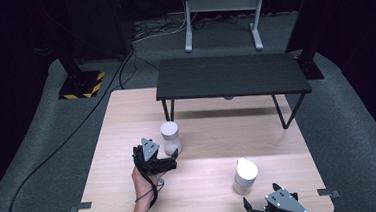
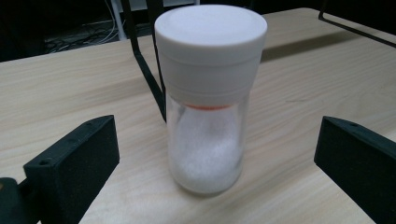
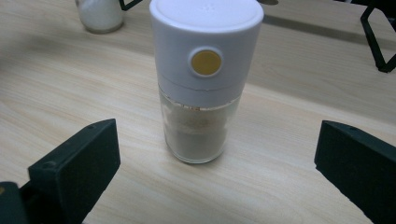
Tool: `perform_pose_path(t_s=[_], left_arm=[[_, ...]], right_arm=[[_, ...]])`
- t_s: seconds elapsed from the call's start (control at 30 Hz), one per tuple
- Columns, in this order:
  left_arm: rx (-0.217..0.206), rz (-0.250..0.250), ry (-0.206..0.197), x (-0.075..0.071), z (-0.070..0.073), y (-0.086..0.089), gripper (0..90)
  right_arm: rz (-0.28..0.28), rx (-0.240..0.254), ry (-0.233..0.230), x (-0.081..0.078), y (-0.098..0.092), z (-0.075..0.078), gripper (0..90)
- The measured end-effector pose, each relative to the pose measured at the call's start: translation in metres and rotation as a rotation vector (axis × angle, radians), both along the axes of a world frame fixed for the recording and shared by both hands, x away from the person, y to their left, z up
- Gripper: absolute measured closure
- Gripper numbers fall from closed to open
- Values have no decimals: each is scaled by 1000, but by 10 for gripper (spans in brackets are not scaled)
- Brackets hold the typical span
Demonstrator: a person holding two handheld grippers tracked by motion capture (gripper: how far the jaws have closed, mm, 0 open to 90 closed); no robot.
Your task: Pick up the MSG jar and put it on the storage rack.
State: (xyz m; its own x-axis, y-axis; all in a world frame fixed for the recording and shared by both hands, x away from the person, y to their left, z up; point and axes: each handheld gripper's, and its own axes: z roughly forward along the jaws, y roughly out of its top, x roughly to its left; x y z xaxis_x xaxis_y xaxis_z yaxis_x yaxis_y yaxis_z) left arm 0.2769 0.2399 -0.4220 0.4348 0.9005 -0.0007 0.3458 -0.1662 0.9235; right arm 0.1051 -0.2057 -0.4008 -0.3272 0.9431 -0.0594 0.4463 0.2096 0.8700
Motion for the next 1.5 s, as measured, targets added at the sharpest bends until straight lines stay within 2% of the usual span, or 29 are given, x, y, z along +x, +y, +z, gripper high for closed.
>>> perform_pose_path(t_s=[0.33,0.5,0.77,0.87,0.9,0.97,1.03,1.07,1.1,1.2,1.27,1.37,1.5], left_arm=[[-5,-5,-16,21,3,-9,0],[-33,-4,-16,32,1,-10,0],[-16,-6,-35,38,3,-18,0],[-1,12,-44,39,4,-24,0],[-3,3,-40,40,4,-23,9],[-9,-3,-34,41,4,-21,148],[-26,-8,-39,42,1,-19,157],[-28,-8,-33,43,1,-18,204],[-38,-14,-24,44,0,-16,215],[-47,-15,-33,45,-4,-14,240],[-61,-26,-43,45,-7,-11,289],[-57,-25,-59,44,-10,-9,328],[-63,-29,-75,43,-14,-7,334]], right_arm=[[3,-8,-2,0,1,0,0],[7,-9,-3,1,0,0,0],[6,-11,5,2,-1,-1,0],[7,-12,3,1,-2,0,0],[5,-12,3,1,-2,0,0],[8,-13,4,1,-3,0,0],[7,-14,5,1,-3,0,0],[8,-14,5,1,-3,0,0],[8,-13,6,1,-3,0,0],[10,-16,7,1,-2,0,0],[13,-19,7,2,-2,0,0],[15,-20,8,2,-3,0,0],[17,-25,11,3,-2,0,0]])
